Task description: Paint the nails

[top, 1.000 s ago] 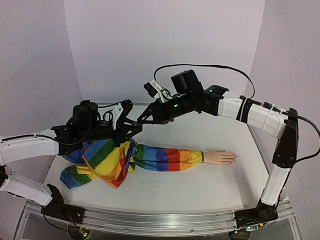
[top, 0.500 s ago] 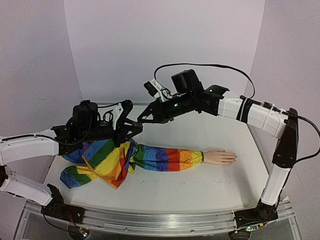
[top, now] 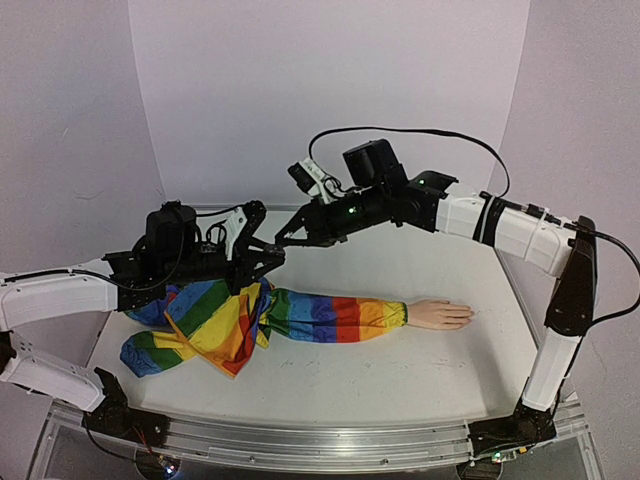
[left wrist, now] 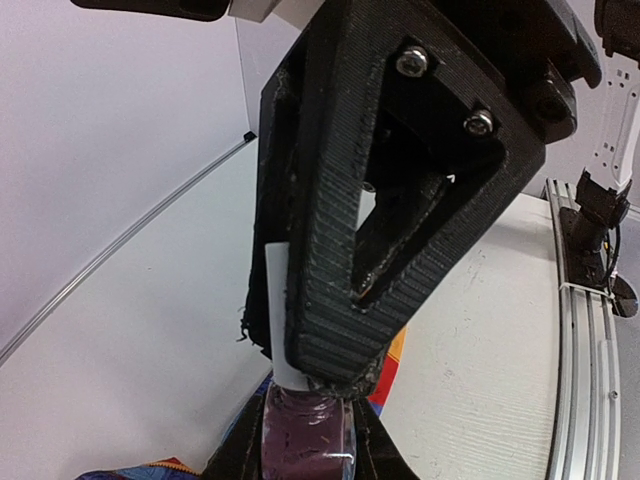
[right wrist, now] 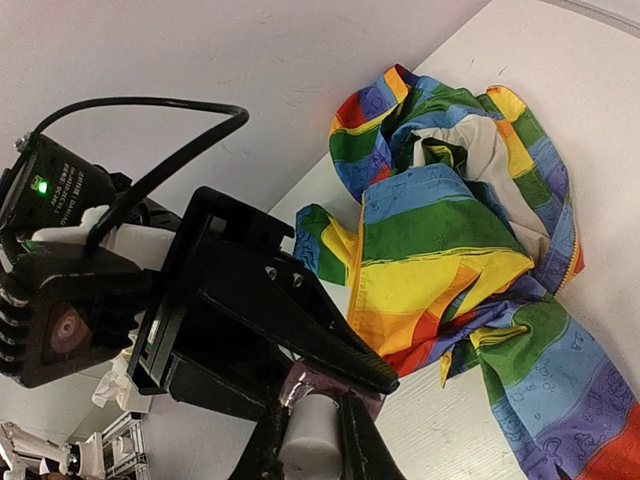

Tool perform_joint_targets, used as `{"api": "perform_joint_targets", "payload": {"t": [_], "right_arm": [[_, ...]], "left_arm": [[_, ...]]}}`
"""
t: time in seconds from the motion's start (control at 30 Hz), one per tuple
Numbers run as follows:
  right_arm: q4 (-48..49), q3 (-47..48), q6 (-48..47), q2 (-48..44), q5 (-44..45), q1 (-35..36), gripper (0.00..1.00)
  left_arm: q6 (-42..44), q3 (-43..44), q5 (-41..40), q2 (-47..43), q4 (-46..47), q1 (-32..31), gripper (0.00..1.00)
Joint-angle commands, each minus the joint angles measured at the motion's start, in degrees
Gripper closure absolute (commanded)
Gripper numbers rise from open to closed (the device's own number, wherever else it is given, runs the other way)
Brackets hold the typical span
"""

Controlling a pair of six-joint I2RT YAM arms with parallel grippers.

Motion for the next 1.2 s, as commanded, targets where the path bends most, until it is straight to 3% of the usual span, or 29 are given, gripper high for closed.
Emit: {"api": "perform_joint_targets", "payload": {"t": [0.0, 1.17], "right_arm": [[2.08, -0.59, -0.45, -3.55, 0.28, -0.34, 1.0], [4.19, -2.22, 0.16, -6.08, 0.82, -0.33, 1.0]], "left_arm": [[0.02, 0.32, -1.78, -0.49, 2.94, -0.13, 1.0], [-0.03, 1.35, -0.82, 0.99, 2.46, -0.13, 1.0]]}}
